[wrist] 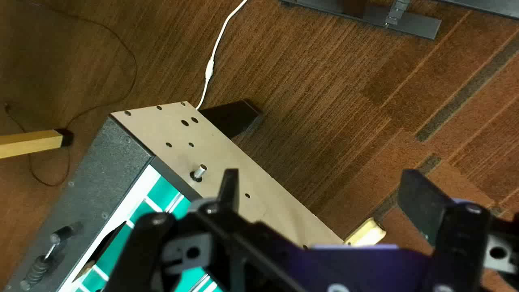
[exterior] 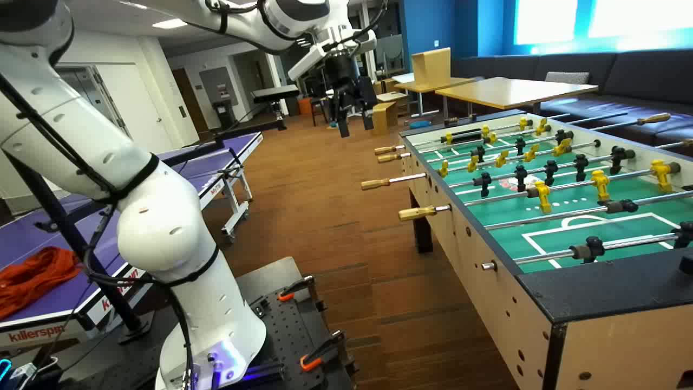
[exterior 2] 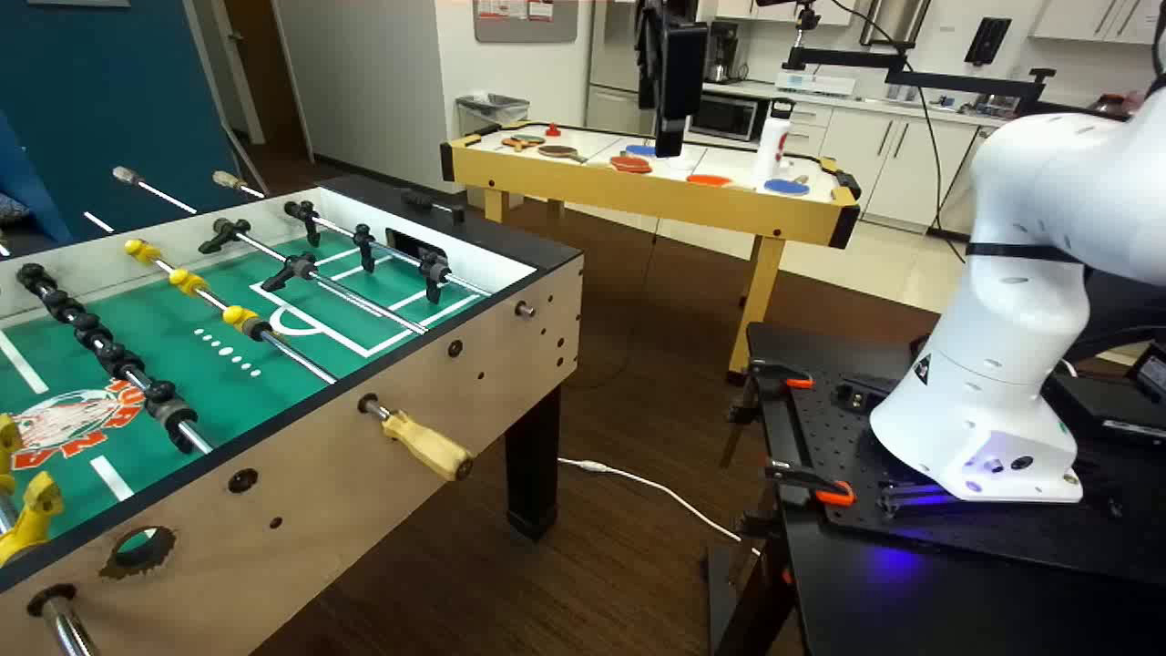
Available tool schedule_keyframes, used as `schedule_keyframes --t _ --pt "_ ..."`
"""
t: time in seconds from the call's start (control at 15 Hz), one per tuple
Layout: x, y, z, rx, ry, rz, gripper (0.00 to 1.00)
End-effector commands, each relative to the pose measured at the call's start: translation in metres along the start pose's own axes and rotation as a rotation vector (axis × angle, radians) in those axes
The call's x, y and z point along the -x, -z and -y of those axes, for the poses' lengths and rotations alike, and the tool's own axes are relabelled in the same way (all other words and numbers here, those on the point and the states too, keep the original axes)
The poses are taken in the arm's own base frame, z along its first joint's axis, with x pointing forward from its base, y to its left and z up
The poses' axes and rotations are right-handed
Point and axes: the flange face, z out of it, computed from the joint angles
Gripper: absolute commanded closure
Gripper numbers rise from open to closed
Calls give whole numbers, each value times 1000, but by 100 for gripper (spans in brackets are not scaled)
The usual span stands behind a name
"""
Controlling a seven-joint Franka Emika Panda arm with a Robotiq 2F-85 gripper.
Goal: Rotate the lest yellow rod
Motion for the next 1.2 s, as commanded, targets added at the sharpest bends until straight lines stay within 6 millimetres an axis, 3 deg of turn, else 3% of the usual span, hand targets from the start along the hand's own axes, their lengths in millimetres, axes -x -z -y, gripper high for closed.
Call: schedule_keyframes --t 0.0,1.07,1.13 --pt "0 1 0 0 0 1 0" --pt "0 1 0 0 0 1 0" --pt "-8 -5 4 -11 -24 -9 0"
